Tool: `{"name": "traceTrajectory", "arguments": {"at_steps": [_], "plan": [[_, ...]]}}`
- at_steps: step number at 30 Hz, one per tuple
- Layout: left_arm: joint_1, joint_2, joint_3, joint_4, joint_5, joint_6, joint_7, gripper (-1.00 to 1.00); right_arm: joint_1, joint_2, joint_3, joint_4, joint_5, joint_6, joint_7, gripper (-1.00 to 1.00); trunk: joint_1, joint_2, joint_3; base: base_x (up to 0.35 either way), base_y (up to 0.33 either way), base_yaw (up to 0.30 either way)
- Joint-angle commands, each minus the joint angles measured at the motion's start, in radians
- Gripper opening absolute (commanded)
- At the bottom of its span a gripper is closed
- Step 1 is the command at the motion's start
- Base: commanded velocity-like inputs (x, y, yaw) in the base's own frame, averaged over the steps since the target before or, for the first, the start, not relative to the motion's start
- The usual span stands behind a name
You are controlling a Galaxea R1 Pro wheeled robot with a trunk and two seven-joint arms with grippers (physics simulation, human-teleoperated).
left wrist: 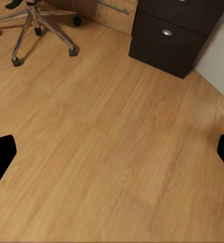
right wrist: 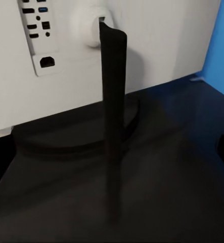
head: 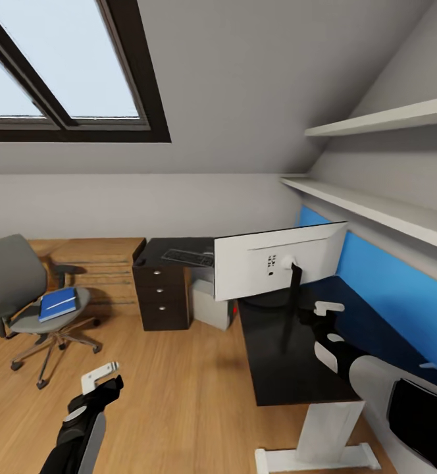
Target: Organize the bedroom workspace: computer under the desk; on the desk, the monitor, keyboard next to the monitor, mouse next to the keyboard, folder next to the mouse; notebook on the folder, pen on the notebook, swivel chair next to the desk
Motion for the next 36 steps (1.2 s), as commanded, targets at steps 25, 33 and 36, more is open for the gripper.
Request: {"name": "traceTrajectory", "arguments": {"at_steps": [25,33,36], "plan": [[0.0,0.007,0.057,-0.118,0.019,0.001,0.001,1.0,-0.003,0.024,0.005,0.008,0.002,0.088,-0.067,1.0,0.001,-0.001,-0.001,0.079,-0.051,0.059],[0.0,0.007,0.057,-0.141,0.019,0.004,-0.001,1.0,-0.008,0.044,0.011,0.011,0.009,0.135,-0.076,1.0,0.001,-0.001,-0.001,0.0,0.0,0.0],[0.0,0.007,0.057,-0.152,0.019,0.007,-0.001,1.0,-0.007,0.045,0.009,0.01,0.011,0.135,-0.075,1.0,0.001,-0.001,-0.001,0.032,-0.028,0.0]]}}
